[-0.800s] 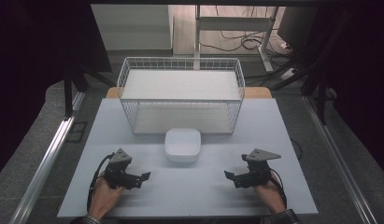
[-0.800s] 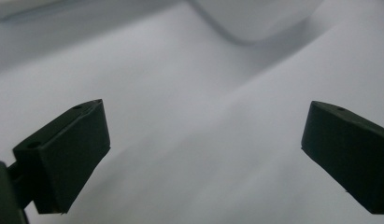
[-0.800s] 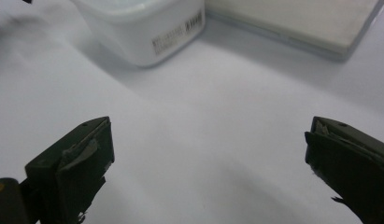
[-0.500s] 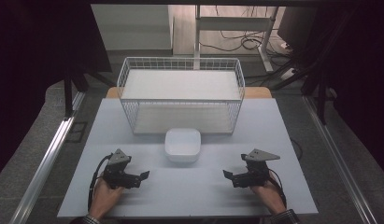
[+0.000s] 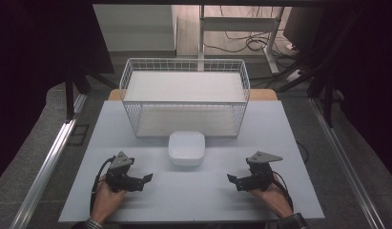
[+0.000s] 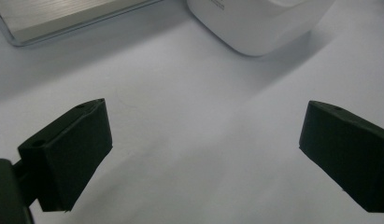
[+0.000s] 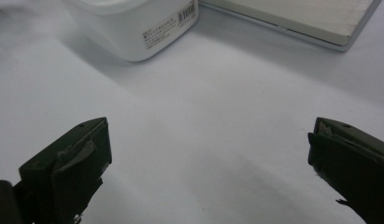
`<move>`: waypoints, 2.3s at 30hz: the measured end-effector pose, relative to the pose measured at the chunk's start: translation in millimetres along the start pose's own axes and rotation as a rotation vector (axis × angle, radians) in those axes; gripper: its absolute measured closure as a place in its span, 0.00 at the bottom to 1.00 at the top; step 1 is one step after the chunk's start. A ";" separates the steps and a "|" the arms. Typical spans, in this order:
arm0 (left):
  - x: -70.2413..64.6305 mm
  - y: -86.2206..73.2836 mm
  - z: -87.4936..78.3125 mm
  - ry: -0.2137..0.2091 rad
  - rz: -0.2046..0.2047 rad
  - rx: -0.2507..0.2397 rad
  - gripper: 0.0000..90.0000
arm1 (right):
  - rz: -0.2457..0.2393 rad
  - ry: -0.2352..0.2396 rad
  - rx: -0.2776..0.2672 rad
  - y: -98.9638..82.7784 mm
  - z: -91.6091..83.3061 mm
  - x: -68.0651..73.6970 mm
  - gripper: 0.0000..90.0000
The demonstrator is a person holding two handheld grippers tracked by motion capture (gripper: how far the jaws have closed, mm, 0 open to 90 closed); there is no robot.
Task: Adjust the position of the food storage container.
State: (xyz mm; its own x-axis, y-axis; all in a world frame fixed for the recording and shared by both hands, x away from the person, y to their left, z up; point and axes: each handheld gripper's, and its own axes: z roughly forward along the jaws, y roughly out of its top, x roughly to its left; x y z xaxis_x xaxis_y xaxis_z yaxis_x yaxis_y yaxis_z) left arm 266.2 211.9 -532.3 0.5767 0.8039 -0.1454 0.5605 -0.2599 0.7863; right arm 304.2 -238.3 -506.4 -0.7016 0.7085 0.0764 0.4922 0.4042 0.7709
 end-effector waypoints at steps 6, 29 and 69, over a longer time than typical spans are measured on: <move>0.5 6.5 1.4 0.004 -0.007 0.023 0.04 | -0.013 0.031 0.024 4.6 2.0 2.6 0.00; 16.9 55.1 29.8 -0.054 -0.055 -0.010 0.70 | -0.030 0.070 0.030 57.6 31.0 -1.1 0.78; -2.0 76.8 80.8 -0.145 -0.041 0.072 1.00 | -0.007 0.095 0.064 79.9 98.9 5.9 0.99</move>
State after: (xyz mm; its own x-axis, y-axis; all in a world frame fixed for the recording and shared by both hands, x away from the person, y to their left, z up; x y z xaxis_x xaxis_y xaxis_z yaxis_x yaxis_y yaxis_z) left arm 356.0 147.1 -520.1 0.6290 0.7305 -0.2660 0.6239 -0.2700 0.7334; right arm 390.3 -144.6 -506.9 -0.7496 0.6483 0.1330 0.5168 0.4478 0.7297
